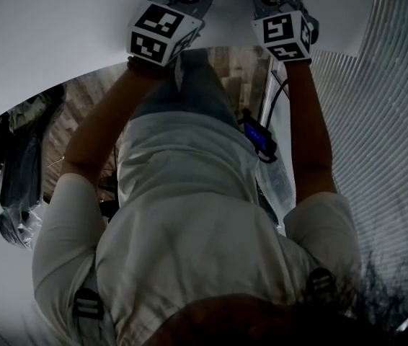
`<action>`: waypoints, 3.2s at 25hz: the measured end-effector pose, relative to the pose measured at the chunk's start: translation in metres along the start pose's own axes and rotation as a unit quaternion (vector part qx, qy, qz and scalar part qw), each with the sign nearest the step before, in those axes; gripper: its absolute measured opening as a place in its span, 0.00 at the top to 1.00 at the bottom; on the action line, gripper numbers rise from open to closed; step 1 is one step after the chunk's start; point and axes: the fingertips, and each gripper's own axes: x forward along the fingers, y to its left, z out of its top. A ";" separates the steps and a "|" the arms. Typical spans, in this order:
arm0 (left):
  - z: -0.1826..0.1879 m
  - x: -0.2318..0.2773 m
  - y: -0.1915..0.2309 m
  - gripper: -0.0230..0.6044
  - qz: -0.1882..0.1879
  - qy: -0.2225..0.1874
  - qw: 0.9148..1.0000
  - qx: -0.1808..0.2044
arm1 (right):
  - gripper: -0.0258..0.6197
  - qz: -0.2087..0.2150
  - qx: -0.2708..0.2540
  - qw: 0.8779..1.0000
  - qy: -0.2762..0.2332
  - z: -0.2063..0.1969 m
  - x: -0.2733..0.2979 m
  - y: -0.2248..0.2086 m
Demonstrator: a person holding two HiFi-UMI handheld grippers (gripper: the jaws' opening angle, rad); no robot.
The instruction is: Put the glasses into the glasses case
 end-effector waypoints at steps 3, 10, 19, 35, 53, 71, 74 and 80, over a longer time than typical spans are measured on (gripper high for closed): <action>0.006 -0.002 -0.005 0.96 -0.002 -0.007 1.000 0.005 | 0.89 -0.007 -0.005 1.000 -0.005 0.005 -0.007 -0.004; 0.022 -0.010 -0.016 0.96 -0.008 -0.020 1.000 0.017 | 0.89 -0.027 -0.006 0.999 -0.016 0.022 -0.030 -0.014; 0.026 -0.026 -0.017 0.96 0.006 -0.028 0.999 0.024 | 0.89 -0.028 -0.024 0.999 -0.037 0.043 -0.040 -0.006; 0.033 -0.118 0.034 0.96 0.090 -0.076 0.993 -0.006 | 0.89 0.031 -0.112 0.990 -0.081 0.145 -0.022 0.048; 0.030 -0.137 0.057 0.96 0.109 -0.091 0.990 -0.025 | 0.89 0.044 -0.130 0.987 -0.084 0.172 0.000 0.063; 0.008 -0.110 0.091 0.96 0.118 -0.078 0.989 -0.044 | 0.89 0.067 -0.133 0.987 -0.064 0.157 0.049 0.067; 0.003 -0.109 0.095 0.96 0.117 -0.070 0.989 -0.049 | 0.89 0.068 -0.134 0.987 -0.060 0.156 0.056 0.068; 0.000 -0.104 0.098 0.96 0.118 -0.065 0.990 -0.048 | 0.88 0.069 -0.135 0.987 -0.058 0.152 0.065 0.068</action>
